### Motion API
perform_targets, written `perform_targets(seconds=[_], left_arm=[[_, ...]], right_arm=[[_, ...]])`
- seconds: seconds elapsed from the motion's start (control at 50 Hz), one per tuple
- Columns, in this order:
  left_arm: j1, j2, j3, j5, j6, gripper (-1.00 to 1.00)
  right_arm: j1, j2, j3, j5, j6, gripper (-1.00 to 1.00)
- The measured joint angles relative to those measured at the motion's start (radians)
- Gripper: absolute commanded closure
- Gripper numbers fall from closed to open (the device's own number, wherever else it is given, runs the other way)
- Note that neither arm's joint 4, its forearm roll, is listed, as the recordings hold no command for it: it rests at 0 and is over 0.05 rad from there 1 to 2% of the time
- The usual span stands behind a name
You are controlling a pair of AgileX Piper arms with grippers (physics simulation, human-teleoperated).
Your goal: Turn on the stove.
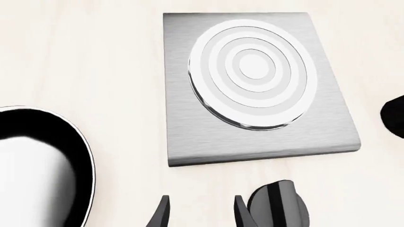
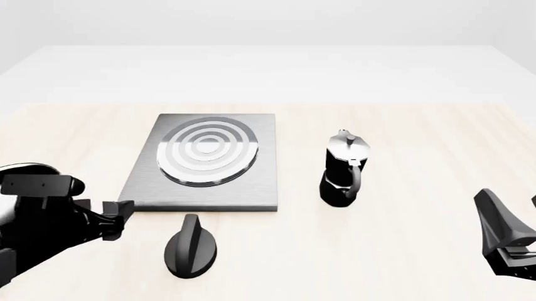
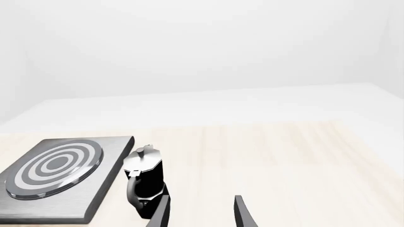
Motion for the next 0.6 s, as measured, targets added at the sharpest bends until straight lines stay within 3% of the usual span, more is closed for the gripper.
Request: perform_targets(seconds=[0.32, 0.6], left_arm=[[0.005, -0.333, 0.027, 0.163, 0.012, -1.0], [0.013, -0.689, 0.01, 0.371, 0.002, -1.0]], right_arm=[[0.0, -0.019, 0.0, 0.014, 0.0, -1.0], [0.0, -0.047, -0.001, 0.036, -0.002, -1.0]])
